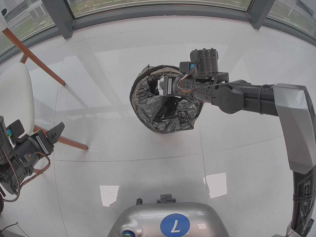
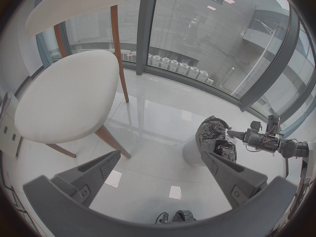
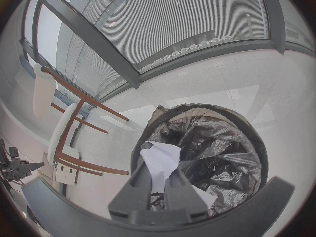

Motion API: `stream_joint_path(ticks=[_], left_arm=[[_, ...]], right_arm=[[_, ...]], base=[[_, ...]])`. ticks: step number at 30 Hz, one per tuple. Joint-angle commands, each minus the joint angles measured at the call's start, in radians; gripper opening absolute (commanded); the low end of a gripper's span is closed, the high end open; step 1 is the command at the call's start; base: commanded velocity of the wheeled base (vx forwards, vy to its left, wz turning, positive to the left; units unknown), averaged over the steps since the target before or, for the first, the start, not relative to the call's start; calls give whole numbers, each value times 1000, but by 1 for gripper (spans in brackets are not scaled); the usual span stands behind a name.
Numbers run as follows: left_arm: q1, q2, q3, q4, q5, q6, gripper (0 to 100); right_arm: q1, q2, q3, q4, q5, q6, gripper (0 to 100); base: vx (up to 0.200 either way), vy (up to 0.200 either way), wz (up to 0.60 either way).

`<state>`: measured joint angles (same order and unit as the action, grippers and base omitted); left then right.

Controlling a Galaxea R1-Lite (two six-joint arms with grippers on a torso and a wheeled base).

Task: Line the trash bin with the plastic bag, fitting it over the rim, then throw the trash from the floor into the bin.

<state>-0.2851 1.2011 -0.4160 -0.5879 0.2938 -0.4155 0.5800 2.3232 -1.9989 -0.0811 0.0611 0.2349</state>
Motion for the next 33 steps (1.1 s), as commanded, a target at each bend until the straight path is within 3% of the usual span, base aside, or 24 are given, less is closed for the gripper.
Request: stream_joint_path(ticks=[1,6,7,14,23,33], left_arm=[[1,0,8,-12,-1,0,100],[0,0,22,-44,-1,0,100],[0,0,22,-44,-1,0,100],[1,-12,25,-44,-1,0,100],[1,-60,63,-44,-1,3,100],[3,-61,103,-43,18,14,100]], right_arm=[[-8,7,-1,0,0,1,0],[6,4,-1,3,0,3,0],[6,2,-1,3,0,3,100],[15,-33,11,4,-7,9,100],[34,-254,292,9,-23,12,100],[35,-565,689,9,-176,35,100]], base=[[0,0,0],[0,0,0],[0,0,0],[0,0,0],[0,0,0],[0,0,0]])
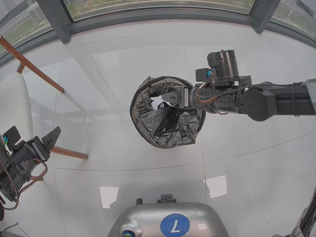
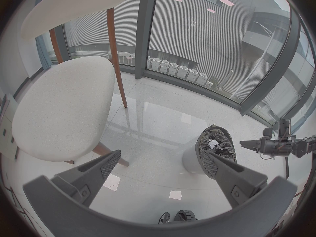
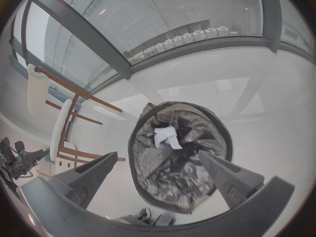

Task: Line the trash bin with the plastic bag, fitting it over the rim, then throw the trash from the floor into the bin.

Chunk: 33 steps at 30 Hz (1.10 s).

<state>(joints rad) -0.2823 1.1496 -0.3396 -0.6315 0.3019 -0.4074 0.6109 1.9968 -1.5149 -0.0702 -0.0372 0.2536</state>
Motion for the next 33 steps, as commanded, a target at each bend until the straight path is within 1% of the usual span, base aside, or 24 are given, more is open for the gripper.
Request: stream_joint_path(ticks=[1,2,3,5,7,8,9,10,15,18,20,22,23,25,28,29,30,31,33], left_arm=[[0,-19,56,3,8,29,100],[0,-33,82,1,8,67,100],[0,-44,96,1,8,98,100],[-1,-90,143,1,2,193,100],[-1,-113,154,1,-1,202,100],[-1,-133,157,1,-1,196,100],[0,-139,159,1,-1,193,100],[2,-143,163,1,2,193,100],[6,-185,191,1,14,190,100],[14,-218,221,-1,16,190,100],[22,-226,258,-13,17,190,100],[65,-252,295,-51,14,187,100],[91,-274,321,-73,8,185,100],[121,-324,340,-70,6,167,100],[150,-392,340,1,14,79,100],[152,-419,340,30,17,81,100],[152,-419,340,30,17,81,100],[157,-508,340,115,20,111,100],[157,-625,340,202,22,165,100]], right_arm=[[6,-303,274,3,-136,41,100],[4,-343,314,6,-161,61,100],[-2,-368,337,13,-171,72,100],[-31,-464,413,61,-185,92,100],[-60,-512,449,81,-184,98,100],[-97,-566,493,93,-185,99,100],[-112,-586,509,93,-185,99,100],[-149,-628,541,96,-185,99,100],[-278,-780,677,102,-187,96,100],[-431,-906,786,101,-184,62,100],[-563,-994,837,99,-173,30,100],[-646,-1067,884,89,-165,26,100],[-671,-1109,914,79,-162,24,100],[-672,-1205,963,49,-162,24,100],[-652,-1353,1061,32,-158,13,100],[-648,-1414,1098,32,-148,3,100],[-648,-1414,1098,32,-148,3,100],[-652,-1550,1177,33,-107,-20,100],[-654,-1667,1260,32,-52,-54,100]], base=[[0,0,0],[0,0,0],[0,0,0],[0,0,0],[0,0,0],[0,0,0],[0,0,0],[0,0,0],[0,0,0],[0,0,0],[0,0,0],[0,0,0],[0,0,0],[0,0,0],[0,0,0],[0,0,0],[0,0,0],[0,0,0],[0,0,0]])
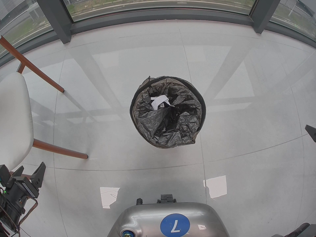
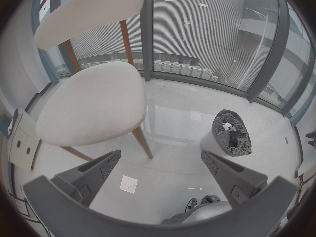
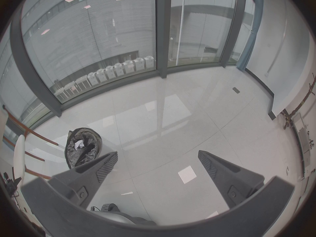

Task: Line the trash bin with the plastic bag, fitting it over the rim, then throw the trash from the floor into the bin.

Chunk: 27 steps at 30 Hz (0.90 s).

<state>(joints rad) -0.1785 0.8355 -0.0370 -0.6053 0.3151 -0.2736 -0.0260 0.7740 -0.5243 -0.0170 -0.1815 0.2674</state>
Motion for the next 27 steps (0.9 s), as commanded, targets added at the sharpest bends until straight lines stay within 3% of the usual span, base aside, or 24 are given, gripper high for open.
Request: stream_joint_path(ticks=[1,5,7,11,17,27], left_arm=[[50,-381,37,223,7,62,100],[47,-740,37,519,-31,183,100],[50,-797,17,621,-21,202,100],[51,-768,22,596,39,249,100],[51,-768,23,593,22,327,100],[51,-768,22,593,13,324,100]], right_arm=[[-20,-496,309,-21,116,-97,100],[-9,-668,477,-26,151,-246,100],[23,-757,524,-29,139,-290,100],[27,-774,523,-12,135,-209,100],[27,-774,521,23,168,-287,100],[27,-774,521,23,143,-267,100]], base=[[0,0,0],[0,0,0],[0,0,0],[0,0,0],[0,0,0],[0,0,0]])
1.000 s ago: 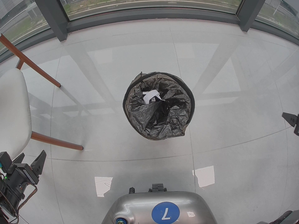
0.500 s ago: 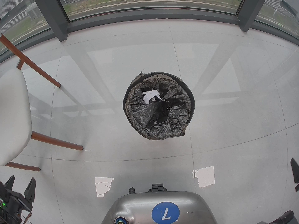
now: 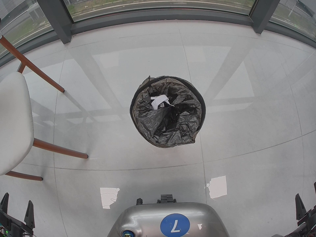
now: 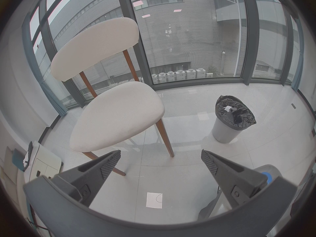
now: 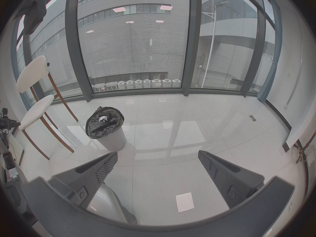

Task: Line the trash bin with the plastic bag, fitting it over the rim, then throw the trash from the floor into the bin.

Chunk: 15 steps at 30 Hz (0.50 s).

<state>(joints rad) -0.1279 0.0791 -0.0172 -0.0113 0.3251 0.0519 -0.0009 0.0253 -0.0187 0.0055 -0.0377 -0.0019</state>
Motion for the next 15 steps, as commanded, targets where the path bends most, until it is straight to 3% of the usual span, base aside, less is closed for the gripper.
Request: stream_joint_path(ticks=[1,6,7,10,14,15], left_arm=[[1,-12,2,-1,6,-1,100],[2,-12,3,1,83,-26,100],[45,-10,2,4,100,-27,100],[160,-24,2,4,101,-35,100],[160,-30,3,-1,106,-53,100],[157,-32,5,-3,54,-50,100]], right_arm=[[2,-25,16,1,-1,2,100],[2,-25,16,1,-1,2,100],[2,-25,16,1,-1,2,100],[2,-25,16,1,-1,2,100],[4,-25,16,1,-1,2,100],[4,-25,16,1,-1,2,100]], base=[[0,0,0],[0,0,0],[0,0,0],[0,0,0],[0,0,0],[0,0,0]])
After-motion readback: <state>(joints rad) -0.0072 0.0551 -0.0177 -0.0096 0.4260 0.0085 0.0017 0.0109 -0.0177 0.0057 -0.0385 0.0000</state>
